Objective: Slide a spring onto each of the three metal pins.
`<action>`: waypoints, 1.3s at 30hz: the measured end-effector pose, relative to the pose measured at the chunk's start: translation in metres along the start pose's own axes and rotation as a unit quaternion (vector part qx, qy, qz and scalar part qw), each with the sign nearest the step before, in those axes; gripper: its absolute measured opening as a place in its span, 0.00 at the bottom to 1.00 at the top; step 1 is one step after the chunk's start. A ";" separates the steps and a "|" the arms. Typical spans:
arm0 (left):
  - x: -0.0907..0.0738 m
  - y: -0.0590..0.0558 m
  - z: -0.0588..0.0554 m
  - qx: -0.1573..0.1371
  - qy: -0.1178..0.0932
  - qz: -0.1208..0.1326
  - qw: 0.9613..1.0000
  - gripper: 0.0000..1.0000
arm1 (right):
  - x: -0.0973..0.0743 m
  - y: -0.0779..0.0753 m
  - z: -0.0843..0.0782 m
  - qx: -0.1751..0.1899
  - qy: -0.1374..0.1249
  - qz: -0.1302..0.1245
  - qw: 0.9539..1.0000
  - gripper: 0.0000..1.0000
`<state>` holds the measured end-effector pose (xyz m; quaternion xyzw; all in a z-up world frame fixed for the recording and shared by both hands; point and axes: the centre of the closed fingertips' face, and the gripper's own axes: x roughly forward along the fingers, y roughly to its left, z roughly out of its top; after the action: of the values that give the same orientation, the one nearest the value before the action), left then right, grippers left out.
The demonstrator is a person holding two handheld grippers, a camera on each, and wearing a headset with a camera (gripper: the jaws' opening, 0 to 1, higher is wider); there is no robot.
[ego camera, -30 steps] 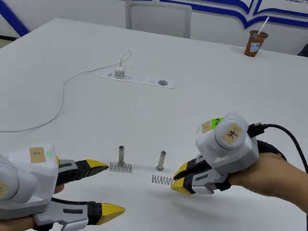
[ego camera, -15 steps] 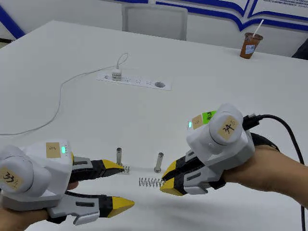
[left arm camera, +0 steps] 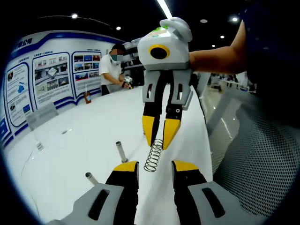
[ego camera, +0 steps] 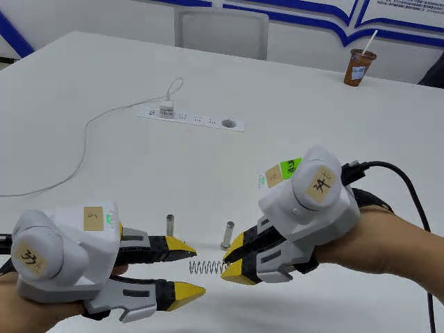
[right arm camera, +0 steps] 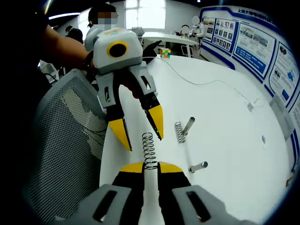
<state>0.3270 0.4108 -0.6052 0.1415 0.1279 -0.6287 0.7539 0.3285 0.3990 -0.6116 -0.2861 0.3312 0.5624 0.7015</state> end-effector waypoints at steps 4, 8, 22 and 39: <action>0.001 -0.003 -0.001 0.009 0.002 -0.003 1.000 0.23 | 0.001 0.003 0.001 -0.006 0.000 0.005 1.000 0.11; 0.001 -0.005 -0.001 0.016 0.003 -0.008 1.000 0.20 | 0.001 0.005 0.001 -0.012 0.002 0.010 1.000 0.11; 0.001 -0.008 -0.001 0.030 0.004 -0.011 0.999 0.11 | -0.001 0.010 0.003 -0.010 -0.003 0.015 1.000 0.11; 0.001 -0.012 0.004 0.031 -0.003 -0.019 0.999 0.10 | 0.003 0.012 -0.002 -0.008 -0.006 0.024 1.000 0.12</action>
<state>0.3151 0.4060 -0.6021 0.1609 0.1086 -0.6471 0.7373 0.3166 0.4019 -0.6155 -0.2804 0.3293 0.5836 0.6873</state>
